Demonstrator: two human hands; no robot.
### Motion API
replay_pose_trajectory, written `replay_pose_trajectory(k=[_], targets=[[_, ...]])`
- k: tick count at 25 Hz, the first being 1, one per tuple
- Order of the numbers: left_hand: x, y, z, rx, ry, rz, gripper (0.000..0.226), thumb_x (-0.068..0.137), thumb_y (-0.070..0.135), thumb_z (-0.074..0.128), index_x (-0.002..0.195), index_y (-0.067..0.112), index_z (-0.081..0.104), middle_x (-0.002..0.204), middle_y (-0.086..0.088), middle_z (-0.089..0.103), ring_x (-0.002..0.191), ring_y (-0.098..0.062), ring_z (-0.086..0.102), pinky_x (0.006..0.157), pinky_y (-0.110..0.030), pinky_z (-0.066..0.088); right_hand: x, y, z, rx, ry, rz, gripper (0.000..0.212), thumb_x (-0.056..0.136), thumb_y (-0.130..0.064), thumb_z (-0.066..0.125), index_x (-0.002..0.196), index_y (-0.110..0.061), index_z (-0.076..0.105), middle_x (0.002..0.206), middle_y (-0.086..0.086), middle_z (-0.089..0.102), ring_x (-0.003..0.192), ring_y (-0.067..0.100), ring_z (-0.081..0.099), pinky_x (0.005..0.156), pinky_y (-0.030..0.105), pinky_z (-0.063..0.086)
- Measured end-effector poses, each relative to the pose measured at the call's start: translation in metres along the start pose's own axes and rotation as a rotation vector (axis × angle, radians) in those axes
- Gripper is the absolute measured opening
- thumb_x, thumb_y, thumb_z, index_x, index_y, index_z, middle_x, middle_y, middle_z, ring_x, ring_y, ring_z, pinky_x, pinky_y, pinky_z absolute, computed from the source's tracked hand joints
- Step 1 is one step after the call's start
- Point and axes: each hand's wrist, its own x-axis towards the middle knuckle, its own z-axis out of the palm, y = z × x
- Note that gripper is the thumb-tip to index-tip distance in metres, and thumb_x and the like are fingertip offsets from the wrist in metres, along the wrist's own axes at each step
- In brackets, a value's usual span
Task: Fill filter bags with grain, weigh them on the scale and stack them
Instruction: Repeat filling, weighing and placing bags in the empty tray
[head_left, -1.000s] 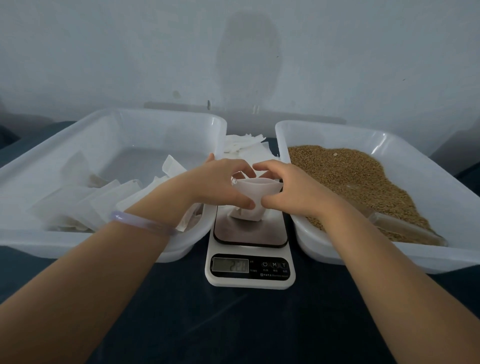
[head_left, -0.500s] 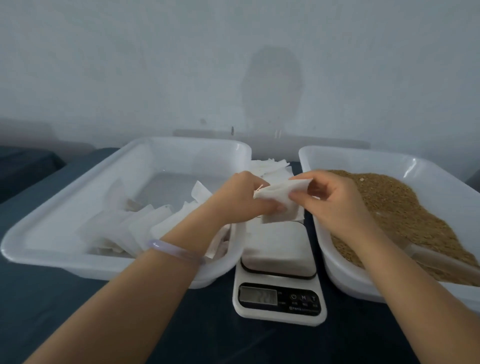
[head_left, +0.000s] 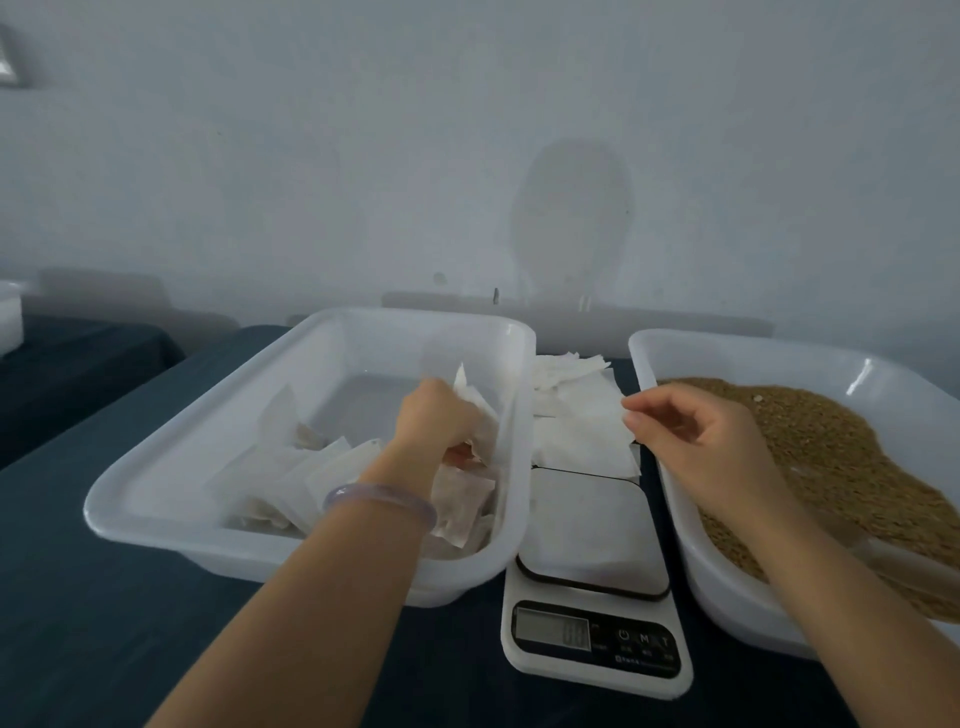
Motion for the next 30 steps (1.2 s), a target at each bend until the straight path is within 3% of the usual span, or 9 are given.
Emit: replay_pose_trajectory(k=[3,8,11,13,16,19,22,26,30], targets=[[0.005,-0.006,0.004,0.007,-0.054,-0.082,0.011,0.078,-0.001,0.059,0.068,-0.002,0.058,0.052,-0.013,0.065,0.054,-0.026,0.067,0.060,-0.037,0.060,0.000,0.001,0.000,-0.026,-0.020,0.010,0.017,0.085,-0.013,0.067,0.085,-0.030,0.068,0.082,-0.009,0.069,0.076,0.006,0.063,0.070,0.016,0.050],[0.008,-0.012,0.006,0.195,0.034,0.055,0.014,0.083,0.010,0.061,0.080,-0.004,0.061,0.089,-0.018,0.070,0.089,-0.034,0.068,0.070,-0.030,0.053,0.000,0.002,0.001,-0.073,-0.052,0.009,0.022,0.085,-0.013,0.067,0.083,-0.035,0.067,0.078,-0.012,0.069,0.073,0.002,0.063,0.070,0.019,0.051],[0.009,-0.010,0.006,0.029,-0.080,-0.008,0.015,0.085,-0.003,0.054,0.091,-0.009,0.067,0.083,-0.023,0.071,0.076,-0.034,0.070,0.072,-0.043,0.059,0.000,0.002,0.001,-0.075,-0.058,0.019,0.021,0.084,-0.011,0.067,0.082,-0.032,0.068,0.073,-0.011,0.068,0.068,0.001,0.061,0.064,0.012,0.048],[0.007,-0.009,0.005,0.111,-0.090,0.001,0.016,0.084,-0.002,0.054,0.090,-0.009,0.068,0.083,-0.021,0.071,0.072,-0.031,0.070,0.072,-0.040,0.059,-0.001,0.001,0.002,-0.081,-0.062,0.031,0.020,0.084,-0.010,0.067,0.081,-0.030,0.069,0.071,-0.010,0.068,0.066,0.000,0.060,0.063,0.010,0.046],[-0.002,-0.006,0.005,0.360,-0.009,0.138,0.016,0.082,0.003,0.055,0.094,-0.005,0.061,0.099,-0.019,0.067,0.092,-0.034,0.064,0.070,-0.030,0.051,0.000,-0.002,0.004,-0.153,-0.127,0.047,0.017,0.085,-0.012,0.066,0.088,-0.029,0.068,0.077,-0.012,0.068,0.071,0.000,0.061,0.067,0.014,0.050],[-0.008,0.001,0.008,0.468,0.096,0.275,0.029,0.083,0.006,0.051,0.112,0.007,0.051,0.116,-0.013,0.052,0.103,-0.033,0.056,0.076,-0.034,0.043,0.012,-0.003,0.006,-0.363,-0.247,0.057,0.025,0.089,-0.023,0.062,0.114,-0.022,0.065,0.091,-0.017,0.064,0.082,-0.004,0.058,0.070,0.007,0.043],[-0.014,0.011,0.012,0.375,0.199,0.482,0.034,0.086,0.007,0.049,0.119,0.014,0.049,0.117,-0.007,0.047,0.103,-0.027,0.052,0.074,-0.034,0.042,0.034,-0.004,0.022,-0.625,-0.437,0.126,0.040,0.095,-0.028,0.052,0.133,-0.017,0.050,0.122,-0.002,0.058,0.107,0.014,0.056,0.087,0.024,0.045],[-0.024,0.017,0.020,0.208,0.065,0.776,0.020,0.089,0.011,0.054,0.105,0.017,0.063,0.102,0.001,0.059,0.095,-0.015,0.052,0.082,-0.025,0.042,0.061,0.004,0.061,-0.843,-0.737,0.304,0.043,0.094,-0.010,0.044,0.137,-0.009,0.042,0.138,0.011,0.046,0.121,0.026,0.048,0.099,0.032,0.040],[-0.024,0.013,0.027,0.230,-0.053,0.889,0.016,0.090,0.016,0.054,0.102,0.020,0.064,0.096,0.009,0.059,0.091,-0.008,0.051,0.081,-0.022,0.042,0.071,0.026,0.081,-0.939,-0.931,0.408,0.036,0.096,-0.014,0.044,0.131,-0.008,0.049,0.134,0.013,0.050,0.103,0.021,0.047,0.099,0.035,0.039]])
